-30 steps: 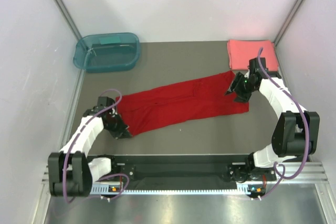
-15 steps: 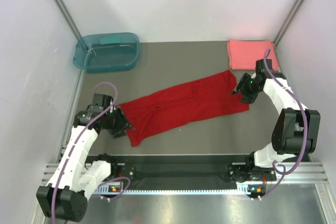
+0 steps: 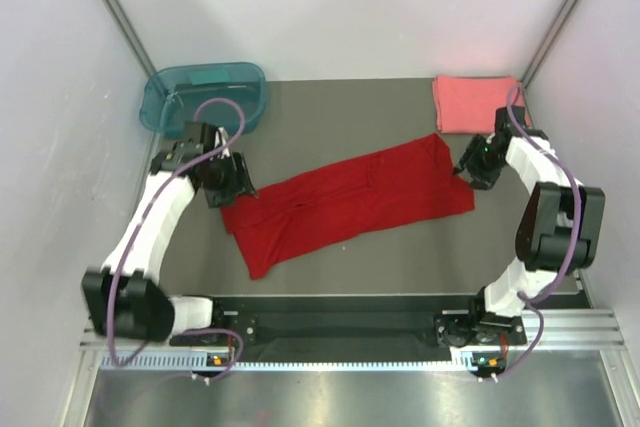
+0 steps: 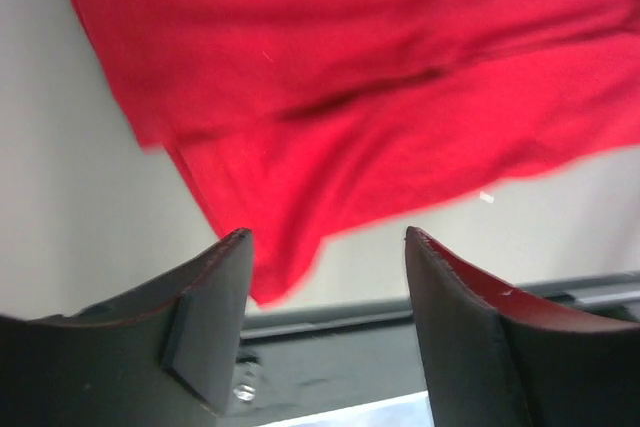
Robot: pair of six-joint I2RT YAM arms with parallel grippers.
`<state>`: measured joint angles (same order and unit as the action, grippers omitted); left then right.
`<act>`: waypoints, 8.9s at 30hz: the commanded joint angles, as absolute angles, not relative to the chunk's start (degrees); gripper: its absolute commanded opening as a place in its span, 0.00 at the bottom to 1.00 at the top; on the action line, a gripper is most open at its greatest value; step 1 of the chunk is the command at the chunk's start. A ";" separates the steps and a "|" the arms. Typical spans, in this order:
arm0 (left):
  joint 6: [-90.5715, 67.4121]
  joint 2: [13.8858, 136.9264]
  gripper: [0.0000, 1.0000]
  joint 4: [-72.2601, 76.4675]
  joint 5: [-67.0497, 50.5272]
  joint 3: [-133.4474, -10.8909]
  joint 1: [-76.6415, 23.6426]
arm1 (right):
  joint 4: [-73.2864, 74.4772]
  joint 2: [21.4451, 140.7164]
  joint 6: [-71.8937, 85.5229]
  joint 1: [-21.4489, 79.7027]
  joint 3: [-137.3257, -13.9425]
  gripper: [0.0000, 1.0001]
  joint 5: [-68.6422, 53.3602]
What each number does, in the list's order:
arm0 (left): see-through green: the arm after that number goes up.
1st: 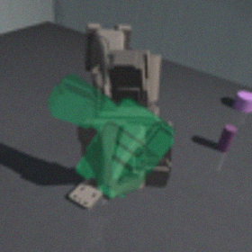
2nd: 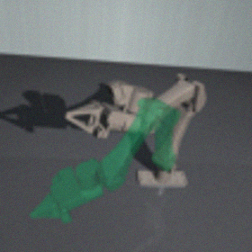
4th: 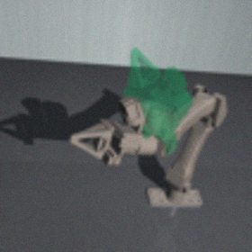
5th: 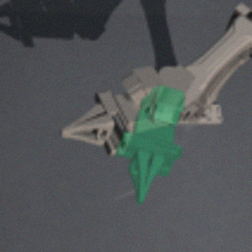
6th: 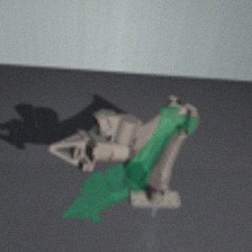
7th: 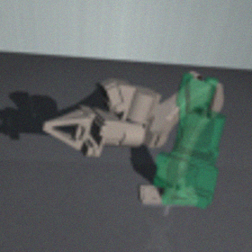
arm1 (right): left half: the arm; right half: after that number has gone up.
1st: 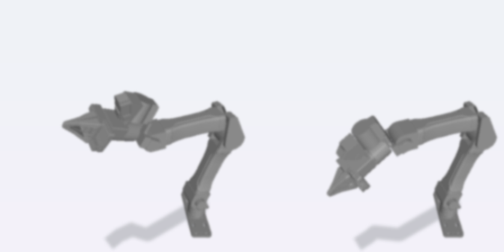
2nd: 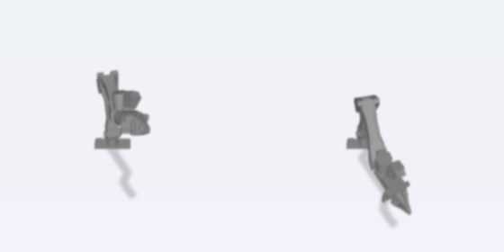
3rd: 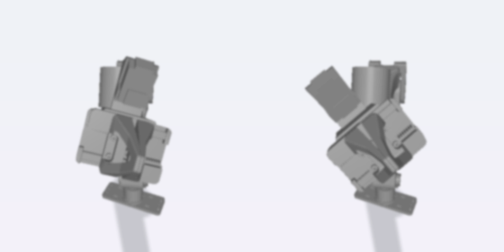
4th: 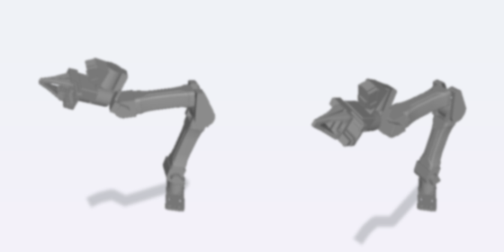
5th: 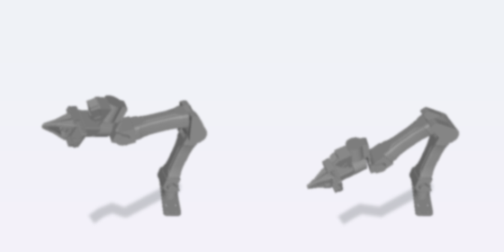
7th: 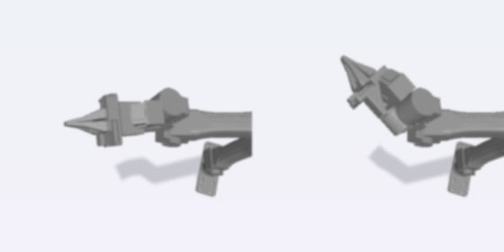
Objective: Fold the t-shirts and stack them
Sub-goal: Fold the tshirt
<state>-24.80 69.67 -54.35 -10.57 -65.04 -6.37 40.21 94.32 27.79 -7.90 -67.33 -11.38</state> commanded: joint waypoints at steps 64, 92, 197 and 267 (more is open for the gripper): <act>-19.07 87.09 0.71 -46.31 -6.06 -70.65 -0.44 | 32.95 155.14 16.26 24.87 -146.16 0.74 -2.81; -8.52 108.72 0.71 -46.75 -4.92 -76.64 -20.39 | 49.14 103.37 12.30 15.30 -110.06 0.84 -9.23; -32.08 83.33 0.70 -46.49 -19.25 -55.46 -14.24 | 46.31 131.33 19.24 26.01 -139.41 1.00 -2.61; -34.45 79.81 0.50 -44.12 -21.27 -37.97 -13.62 | -5.18 67.93 71.89 62.84 -17.14 0.57 -13.18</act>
